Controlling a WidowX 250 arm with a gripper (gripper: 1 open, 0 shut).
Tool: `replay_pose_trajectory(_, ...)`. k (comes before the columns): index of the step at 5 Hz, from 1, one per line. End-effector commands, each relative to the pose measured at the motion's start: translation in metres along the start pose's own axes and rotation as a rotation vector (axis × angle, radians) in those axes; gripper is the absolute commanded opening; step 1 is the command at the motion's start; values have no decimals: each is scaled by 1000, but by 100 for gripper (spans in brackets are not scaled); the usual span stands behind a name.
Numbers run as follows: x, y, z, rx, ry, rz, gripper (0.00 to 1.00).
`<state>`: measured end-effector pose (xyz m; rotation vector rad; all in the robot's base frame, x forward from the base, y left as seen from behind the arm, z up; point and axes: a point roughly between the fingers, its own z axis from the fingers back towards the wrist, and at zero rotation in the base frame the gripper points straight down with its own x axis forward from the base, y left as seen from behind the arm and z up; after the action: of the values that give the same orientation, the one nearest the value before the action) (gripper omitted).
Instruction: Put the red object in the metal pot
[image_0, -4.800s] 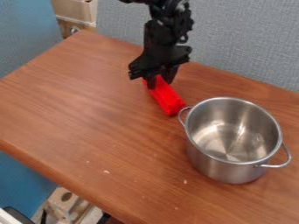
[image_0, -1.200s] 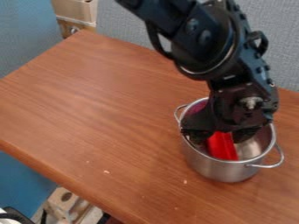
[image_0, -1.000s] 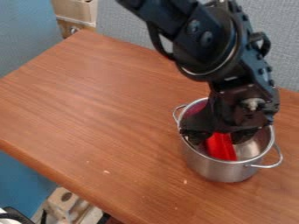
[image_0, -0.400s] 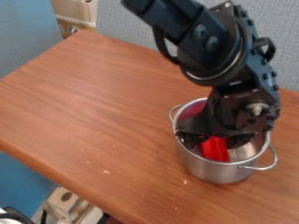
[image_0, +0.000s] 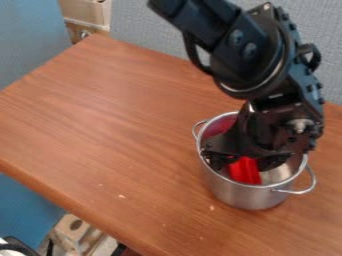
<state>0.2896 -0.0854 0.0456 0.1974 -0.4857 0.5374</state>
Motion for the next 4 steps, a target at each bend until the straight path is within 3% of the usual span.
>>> replay_pose_trajectory(1,7,-8,10,-26,-21,-1,100)
replay_pose_trajectory(4,10,-12,7,2,-14,3,100)
